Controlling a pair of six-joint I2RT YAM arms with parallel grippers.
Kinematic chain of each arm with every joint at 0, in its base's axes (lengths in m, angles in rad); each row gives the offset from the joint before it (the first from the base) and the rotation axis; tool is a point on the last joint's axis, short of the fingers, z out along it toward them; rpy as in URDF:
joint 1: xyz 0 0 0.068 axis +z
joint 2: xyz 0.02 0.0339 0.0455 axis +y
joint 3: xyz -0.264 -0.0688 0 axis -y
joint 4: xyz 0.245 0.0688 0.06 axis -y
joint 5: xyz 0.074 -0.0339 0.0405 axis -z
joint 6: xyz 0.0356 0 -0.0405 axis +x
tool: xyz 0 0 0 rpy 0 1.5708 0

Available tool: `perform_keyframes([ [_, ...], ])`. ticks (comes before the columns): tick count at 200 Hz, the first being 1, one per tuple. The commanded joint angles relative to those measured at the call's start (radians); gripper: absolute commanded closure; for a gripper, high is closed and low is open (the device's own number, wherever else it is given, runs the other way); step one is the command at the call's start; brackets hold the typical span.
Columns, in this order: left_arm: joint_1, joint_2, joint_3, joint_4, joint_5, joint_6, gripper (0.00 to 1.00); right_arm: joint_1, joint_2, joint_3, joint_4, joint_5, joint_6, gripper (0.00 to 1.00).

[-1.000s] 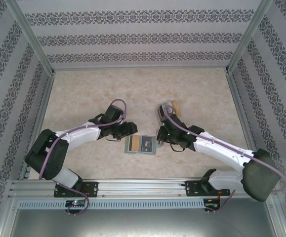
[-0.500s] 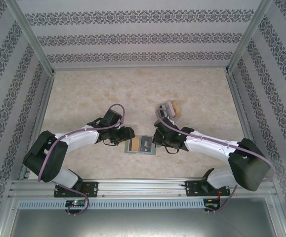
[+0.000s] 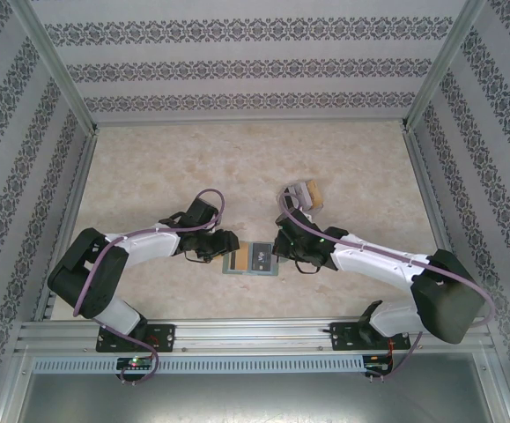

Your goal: Put the credit cards into the card holder

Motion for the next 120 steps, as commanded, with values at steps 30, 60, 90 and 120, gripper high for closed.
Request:
perform_keyframes([
  [30,0.007,0.015,-0.016,0.018,0.016,0.012,0.46,0.010,-0.021,0.003,-0.027,0.030,-0.013,1.00],
  [60,0.007,0.023,-0.013,0.022,0.018,0.010,0.47,0.006,-0.021,-0.003,-0.032,0.042,-0.027,1.00],
  [90,0.006,0.028,-0.011,0.021,0.022,0.011,0.47,0.010,0.004,-0.002,-0.023,0.026,-0.029,1.00],
  [120,0.007,0.027,-0.012,0.022,0.023,0.008,0.47,0.009,0.032,0.000,-0.002,0.013,-0.031,1.00],
])
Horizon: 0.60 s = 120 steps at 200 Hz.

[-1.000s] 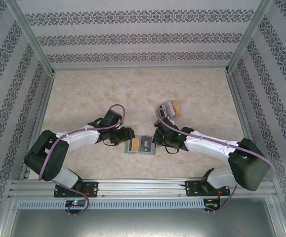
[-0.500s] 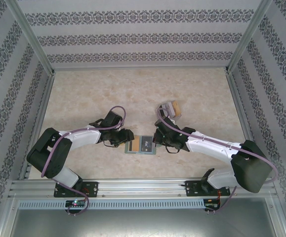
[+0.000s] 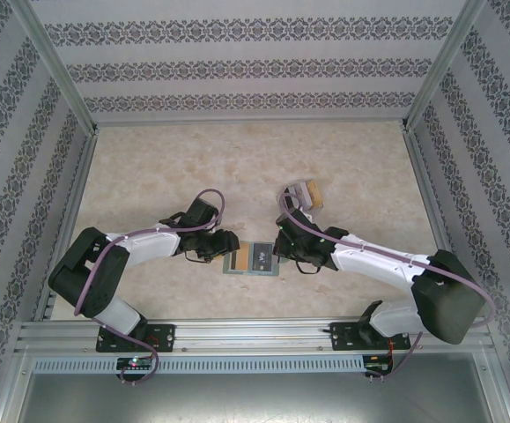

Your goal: Put the credit cards into the card holder

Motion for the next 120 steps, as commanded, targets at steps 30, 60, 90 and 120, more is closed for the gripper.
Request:
perform_keyframes([
  [30,0.007,0.021,-0.012,0.008,0.013,0.007,0.47,0.011,0.056,0.016,-0.017,0.017,-0.034,1.00],
  [60,0.006,0.017,-0.011,0.002,0.011,0.008,0.47,0.012,0.032,0.036,-0.046,0.023,-0.049,1.00],
  [90,0.006,0.018,-0.016,0.006,0.005,0.007,0.48,0.011,-0.019,0.035,-0.070,0.047,-0.053,1.00],
  [120,0.006,0.023,-0.016,0.010,0.008,0.003,0.48,0.006,-0.019,0.023,-0.075,0.046,-0.054,1.00],
])
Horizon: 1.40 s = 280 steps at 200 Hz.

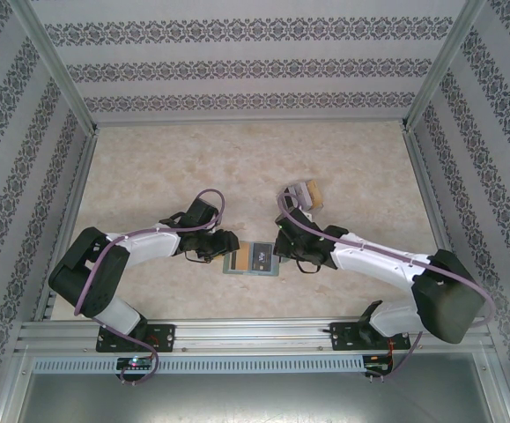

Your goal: Put the credit cards into the card holder

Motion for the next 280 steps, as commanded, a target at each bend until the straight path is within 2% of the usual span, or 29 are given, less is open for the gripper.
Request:
perform_keyframes([
  [1,0.007,0.022,-0.016,0.010,0.009,0.003,0.48,0.006,-0.010,0.003,-0.038,0.032,-0.019,1.00],
  [88,0.007,0.022,-0.018,0.009,0.008,0.004,0.49,0.011,0.058,0.009,-0.001,-0.006,-0.017,1.00],
  [165,0.007,0.020,-0.021,0.013,0.010,0.002,0.49,0.014,0.046,0.009,0.022,-0.017,-0.003,1.00],
  [218,0.007,0.016,-0.021,0.009,0.009,0.004,0.49,0.021,-0.030,0.022,-0.082,0.089,-0.009,1.00],
  [280,0.007,0.018,-0.022,0.011,0.009,0.000,0.49,0.022,0.014,-0.003,0.014,0.023,0.009,1.00],
])
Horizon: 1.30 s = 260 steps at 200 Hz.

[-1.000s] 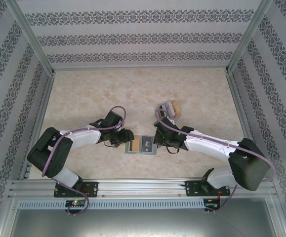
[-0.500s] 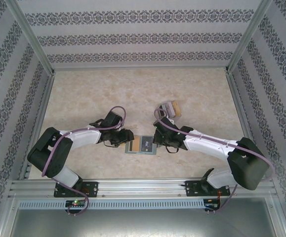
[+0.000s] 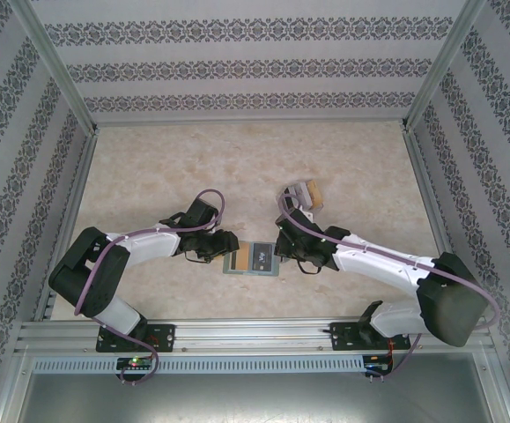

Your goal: Put the credit cards into the card holder

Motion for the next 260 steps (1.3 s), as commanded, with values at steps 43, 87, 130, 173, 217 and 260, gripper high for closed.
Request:
perform_keyframes([
  [43,0.005,0.018,-0.017,0.002,0.009,0.004,0.49,0.008,0.074,-0.010,0.050,-0.022,0.024,1.00],
  [87,0.006,0.021,-0.018,0.002,0.009,0.002,0.49,0.011,0.052,0.000,0.034,-0.014,0.025,1.00],
  [130,0.005,0.020,-0.013,-0.005,0.008,0.005,0.49,0.015,0.000,0.012,-0.010,0.028,0.013,1.00],
  [173,0.006,0.021,-0.015,-0.001,0.009,0.004,0.49,0.019,0.024,0.016,0.006,0.010,0.021,1.00],
  [217,0.006,0.021,-0.017,0.002,0.009,0.001,0.49,0.022,0.057,0.007,0.041,0.001,0.037,1.00],
  [260,0.006,0.023,-0.014,-0.001,0.013,0.000,0.49,0.022,0.029,-0.006,0.040,0.017,0.046,1.00],
])
